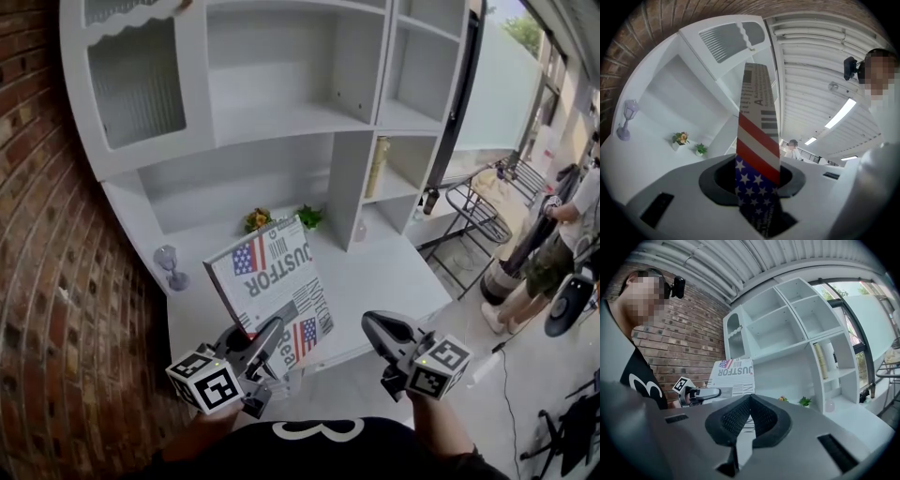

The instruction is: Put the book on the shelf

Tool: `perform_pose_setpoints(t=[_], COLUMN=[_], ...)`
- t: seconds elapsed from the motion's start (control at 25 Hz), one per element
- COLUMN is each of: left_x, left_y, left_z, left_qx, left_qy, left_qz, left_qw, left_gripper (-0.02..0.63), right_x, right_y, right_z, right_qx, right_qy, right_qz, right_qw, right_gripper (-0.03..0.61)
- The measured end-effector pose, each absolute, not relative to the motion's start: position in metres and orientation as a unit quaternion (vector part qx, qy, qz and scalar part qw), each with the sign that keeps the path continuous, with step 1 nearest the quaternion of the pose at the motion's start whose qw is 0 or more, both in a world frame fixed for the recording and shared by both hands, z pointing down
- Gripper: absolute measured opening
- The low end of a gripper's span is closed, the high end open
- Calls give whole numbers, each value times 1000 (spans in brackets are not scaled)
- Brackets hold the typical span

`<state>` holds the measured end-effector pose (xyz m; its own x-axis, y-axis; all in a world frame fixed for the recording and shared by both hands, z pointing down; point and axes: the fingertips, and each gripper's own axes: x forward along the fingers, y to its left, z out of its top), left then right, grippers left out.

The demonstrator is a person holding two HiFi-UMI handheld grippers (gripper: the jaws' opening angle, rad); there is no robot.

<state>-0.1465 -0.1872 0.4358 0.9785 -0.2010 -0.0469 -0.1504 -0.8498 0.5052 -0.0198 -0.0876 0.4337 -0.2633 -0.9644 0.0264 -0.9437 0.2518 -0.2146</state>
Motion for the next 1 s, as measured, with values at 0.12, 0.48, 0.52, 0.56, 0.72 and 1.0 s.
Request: perform_pose_setpoints(t=[0.12,0.48,0.52,0.56,0.72,1.0], left_x=[-140,-119,-116,-112,-105,-88], left_y=[-200,-233,-237,-242,-256,-277], left_z=[439,433,430,427,417,402], left_qx=[960,961,961,961,959,952], left_qy=[-94,-123,-129,-135,-165,-213], left_qz=[-45,-43,-45,-47,-59,-71], left_qw=[259,245,242,238,225,206], left_gripper=[153,153,153,153,153,153], right_x=[-12,13,18,22,36,57], right_y=[-101,-146,-153,-161,-187,-219], right_z=[437,432,431,430,426,415], right_qx=[-604,-584,-578,-572,-545,-501], right_qy=[789,803,807,812,830,859], right_qz=[-95,-93,-93,-93,-95,-89], right_qw=[58,72,72,72,68,63], right_gripper=[11,11,11,11,11,11])
